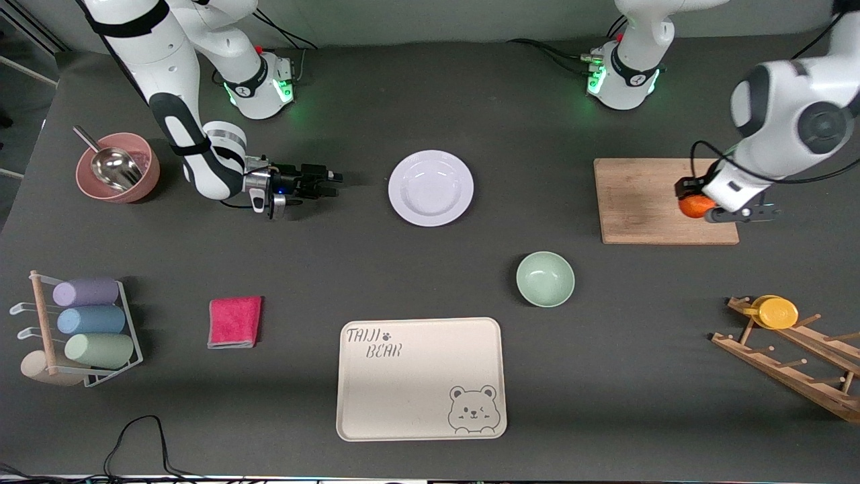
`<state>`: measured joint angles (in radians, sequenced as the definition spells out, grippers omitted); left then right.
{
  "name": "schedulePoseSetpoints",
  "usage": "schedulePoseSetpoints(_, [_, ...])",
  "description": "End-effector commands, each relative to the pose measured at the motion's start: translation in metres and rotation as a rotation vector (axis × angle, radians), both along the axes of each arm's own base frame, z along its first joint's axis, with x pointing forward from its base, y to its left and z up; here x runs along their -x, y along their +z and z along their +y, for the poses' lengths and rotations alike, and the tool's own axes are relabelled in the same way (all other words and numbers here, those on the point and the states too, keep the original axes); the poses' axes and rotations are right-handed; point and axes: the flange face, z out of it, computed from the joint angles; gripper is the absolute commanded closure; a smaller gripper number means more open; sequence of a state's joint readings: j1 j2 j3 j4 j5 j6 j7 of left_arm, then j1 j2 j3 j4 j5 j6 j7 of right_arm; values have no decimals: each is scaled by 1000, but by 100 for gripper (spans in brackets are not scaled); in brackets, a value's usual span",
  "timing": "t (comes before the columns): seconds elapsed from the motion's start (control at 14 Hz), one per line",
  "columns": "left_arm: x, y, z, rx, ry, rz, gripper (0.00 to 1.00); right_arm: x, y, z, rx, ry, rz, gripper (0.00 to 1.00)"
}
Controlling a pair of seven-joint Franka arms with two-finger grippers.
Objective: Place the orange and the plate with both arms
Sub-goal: 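Close the left gripper on the orange and lift it off the board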
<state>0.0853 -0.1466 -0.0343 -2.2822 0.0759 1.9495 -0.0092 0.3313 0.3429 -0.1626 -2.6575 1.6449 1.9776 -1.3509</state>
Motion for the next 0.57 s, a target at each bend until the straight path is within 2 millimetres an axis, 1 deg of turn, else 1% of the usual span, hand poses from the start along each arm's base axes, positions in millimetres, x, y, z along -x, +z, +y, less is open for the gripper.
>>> schedulePoseSetpoints(0.0, [-24,86,-4,-1,14,-3,100,-3,-5,2,-14,-9,-17,6])
schedulePoseSetpoints(0.07, [-28,112,-8,-3,6,-9,100,-4,-4,2,-14,-9,-20,14])
schedulePoseSetpoints(0.14, [-31,138,-10,-4,1,-14,100,-4,-4,2,-14,-9,-20,25])
schedulePoseSetpoints(0.21, [-33,159,-17,-4,-9,-14,100,-4,-4,2,-14,-9,-20,36])
schedulePoseSetpoints(0.29, [-33,171,-23,1,-12,-5,100,-4,-4,2,-14,-9,-20,46])
schedulePoseSetpoints(0.36, [-33,178,-30,16,-17,-10,100,-4,-5,1,-12,-9,-20,51])
schedulePoseSetpoints(0.43, [-33,180,-40,37,-25,-11,100,-5,-4,2,-14,-9,-22,59])
schedulePoseSetpoints(0.5, [-33,179,-55,51,-5,-14,100,-5,-4,2,-14,-9,-22,60])
